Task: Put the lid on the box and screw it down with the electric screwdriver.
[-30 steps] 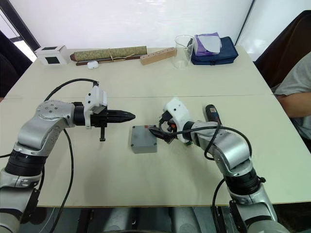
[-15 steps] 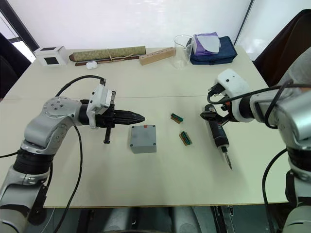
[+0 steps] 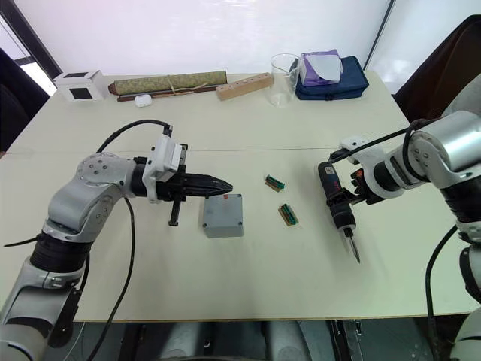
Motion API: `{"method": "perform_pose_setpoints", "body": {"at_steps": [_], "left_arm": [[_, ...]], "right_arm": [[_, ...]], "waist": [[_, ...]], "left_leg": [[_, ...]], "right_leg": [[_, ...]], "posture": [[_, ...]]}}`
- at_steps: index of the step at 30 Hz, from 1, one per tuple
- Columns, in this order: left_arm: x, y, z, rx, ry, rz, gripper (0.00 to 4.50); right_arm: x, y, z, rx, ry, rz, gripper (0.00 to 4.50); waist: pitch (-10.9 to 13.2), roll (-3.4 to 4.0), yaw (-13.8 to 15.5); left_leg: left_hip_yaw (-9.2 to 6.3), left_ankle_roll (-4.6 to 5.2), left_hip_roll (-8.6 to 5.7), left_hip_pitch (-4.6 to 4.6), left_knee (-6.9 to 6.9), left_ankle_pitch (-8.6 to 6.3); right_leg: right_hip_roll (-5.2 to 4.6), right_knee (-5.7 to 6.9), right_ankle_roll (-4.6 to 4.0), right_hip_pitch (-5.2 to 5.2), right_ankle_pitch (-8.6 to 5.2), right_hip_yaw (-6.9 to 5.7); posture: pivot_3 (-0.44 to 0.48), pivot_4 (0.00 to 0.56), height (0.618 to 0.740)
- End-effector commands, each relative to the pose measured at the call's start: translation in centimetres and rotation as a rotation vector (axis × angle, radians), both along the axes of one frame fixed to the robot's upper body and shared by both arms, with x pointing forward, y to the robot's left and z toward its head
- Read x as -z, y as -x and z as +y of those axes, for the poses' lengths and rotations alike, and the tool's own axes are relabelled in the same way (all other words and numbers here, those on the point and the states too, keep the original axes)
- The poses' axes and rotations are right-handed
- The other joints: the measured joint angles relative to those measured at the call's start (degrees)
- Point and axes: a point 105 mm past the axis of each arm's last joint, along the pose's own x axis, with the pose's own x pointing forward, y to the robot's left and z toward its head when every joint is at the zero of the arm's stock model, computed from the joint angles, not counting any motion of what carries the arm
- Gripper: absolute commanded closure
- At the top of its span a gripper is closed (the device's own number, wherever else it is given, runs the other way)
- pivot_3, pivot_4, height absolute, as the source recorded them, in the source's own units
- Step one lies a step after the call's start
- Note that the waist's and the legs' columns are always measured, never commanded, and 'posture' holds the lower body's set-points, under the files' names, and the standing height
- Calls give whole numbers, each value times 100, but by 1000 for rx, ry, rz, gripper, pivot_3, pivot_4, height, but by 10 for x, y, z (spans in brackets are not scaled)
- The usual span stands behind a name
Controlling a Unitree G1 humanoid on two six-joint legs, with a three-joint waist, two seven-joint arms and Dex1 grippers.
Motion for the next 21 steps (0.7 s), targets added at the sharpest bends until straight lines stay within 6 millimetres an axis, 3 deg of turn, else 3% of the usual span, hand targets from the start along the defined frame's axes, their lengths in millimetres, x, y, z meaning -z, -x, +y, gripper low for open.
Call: {"method": "perform_pose_setpoints", "body": {"at_steps": [1,7,13,17,21], "left_arm": [[-8,4,-2,-6,24,-47,4500],[-5,6,3,-47,41,-41,4500],[-4,9,5,-73,52,-33,4500],[1,8,7,-80,50,-21,4500],[2,4,5,-82,50,-20,4500]], "right_arm": [[3,0,0,15,-5,32,44],[29,-6,-2,73,31,107,44],[43,-7,-3,88,50,148,44],[50,-4,-2,72,69,170,1121],[43,-5,-1,57,63,157,2366]], "waist": [[0,0,5],[0,0,-15],[-14,-22,-5],[-22,-31,-6],[-22,-32,0]], "left_leg": [[0,0,0,0,0,0],[0,0,0,0,1,0],[-1,0,1,4,11,0],[-2,0,1,5,26,0],[-2,0,1,4,31,0]], "right_leg": [[0,0,0,0,0,0],[1,0,0,0,0,0],[3,0,6,9,5,1],[4,1,9,19,7,1],[5,0,9,20,7,1]], "posture": [[0,150,736],[0,150,736],[0,150,736],[0,150,736],[0,150,736]]}}
